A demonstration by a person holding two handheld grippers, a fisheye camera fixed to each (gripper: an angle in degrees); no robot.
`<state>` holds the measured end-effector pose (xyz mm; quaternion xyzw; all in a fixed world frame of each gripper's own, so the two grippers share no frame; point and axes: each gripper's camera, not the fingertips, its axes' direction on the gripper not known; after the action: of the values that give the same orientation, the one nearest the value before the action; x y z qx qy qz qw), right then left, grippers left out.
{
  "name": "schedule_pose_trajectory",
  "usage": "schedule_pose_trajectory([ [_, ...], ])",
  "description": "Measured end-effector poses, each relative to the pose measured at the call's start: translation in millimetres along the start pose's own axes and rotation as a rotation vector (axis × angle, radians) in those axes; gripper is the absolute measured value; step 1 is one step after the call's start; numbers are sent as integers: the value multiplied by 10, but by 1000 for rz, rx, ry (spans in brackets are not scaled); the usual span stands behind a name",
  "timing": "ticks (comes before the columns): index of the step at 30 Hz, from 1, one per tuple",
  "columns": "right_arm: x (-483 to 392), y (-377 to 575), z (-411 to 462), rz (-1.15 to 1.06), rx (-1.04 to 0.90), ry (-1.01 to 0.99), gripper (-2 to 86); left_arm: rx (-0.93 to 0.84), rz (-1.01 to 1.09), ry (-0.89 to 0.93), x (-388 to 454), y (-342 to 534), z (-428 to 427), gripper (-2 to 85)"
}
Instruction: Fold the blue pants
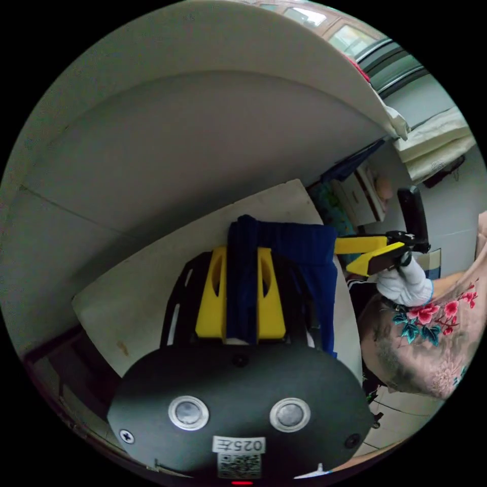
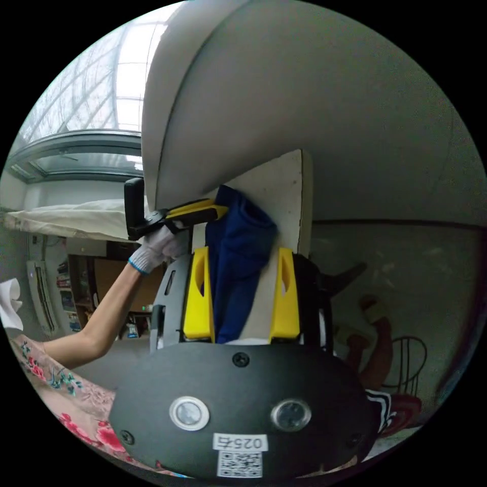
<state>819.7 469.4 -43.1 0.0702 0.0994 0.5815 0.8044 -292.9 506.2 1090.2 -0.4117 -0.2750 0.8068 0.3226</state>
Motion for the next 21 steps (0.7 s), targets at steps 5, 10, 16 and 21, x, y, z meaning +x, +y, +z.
schedule_pose_trajectory([
  [5, 70, 116, -155, 34, 55, -40, 127, 8, 43, -14, 145, -3, 94, 51],
  [10, 168, 207, -439, 103, -72, -2, 42, 92, -63, 59, 172, 246, 141, 26],
  [16, -748, 457, -1121, -322, -196, -65, 37, 510, -304, 215, 354, 1436, -682, -6],
  [21, -2374, 1203, -1788, -889, -301, -150, 36, 1117, -358, 145, 1216, 3202, -1826, -8],
])
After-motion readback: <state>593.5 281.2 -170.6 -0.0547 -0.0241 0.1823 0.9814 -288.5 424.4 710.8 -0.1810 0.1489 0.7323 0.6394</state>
